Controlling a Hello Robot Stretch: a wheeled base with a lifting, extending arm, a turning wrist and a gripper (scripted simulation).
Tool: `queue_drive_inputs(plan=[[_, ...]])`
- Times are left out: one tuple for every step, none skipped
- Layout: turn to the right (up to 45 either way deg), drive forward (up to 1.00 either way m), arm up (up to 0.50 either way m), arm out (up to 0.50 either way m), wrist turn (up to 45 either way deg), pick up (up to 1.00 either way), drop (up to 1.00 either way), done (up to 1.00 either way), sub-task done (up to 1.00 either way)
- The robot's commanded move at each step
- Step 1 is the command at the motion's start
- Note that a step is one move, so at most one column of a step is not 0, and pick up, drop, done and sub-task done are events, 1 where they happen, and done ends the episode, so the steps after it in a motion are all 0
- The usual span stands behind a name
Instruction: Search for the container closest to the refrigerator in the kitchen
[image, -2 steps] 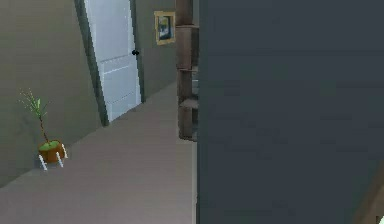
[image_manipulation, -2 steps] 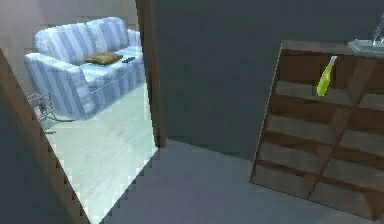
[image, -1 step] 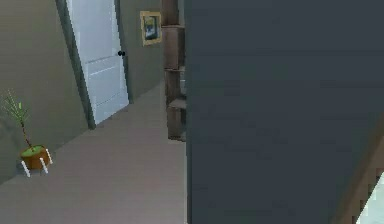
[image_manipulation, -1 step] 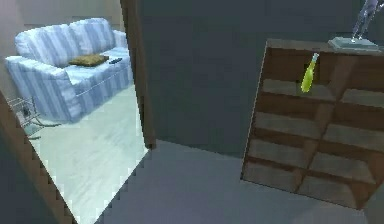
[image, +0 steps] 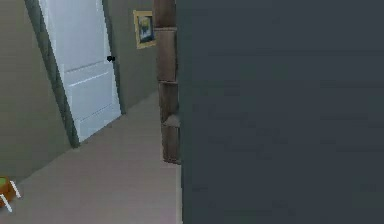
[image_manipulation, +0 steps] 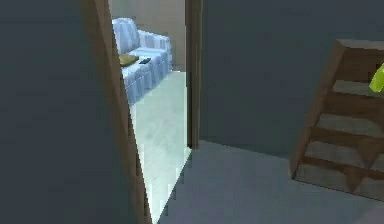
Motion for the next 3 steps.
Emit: queue_drive_inputs(plan=[[-45.0,0.00,0.00,0.00,0.0,0.00,0.00,0.00,0.00],[-36.0,0.00,0.00,0.00,0.0,0.00,0.00,0.00,0.00],[0.0,0.25,0.00,0.00,0.0,0.00,0.00,0.00,0.00]])
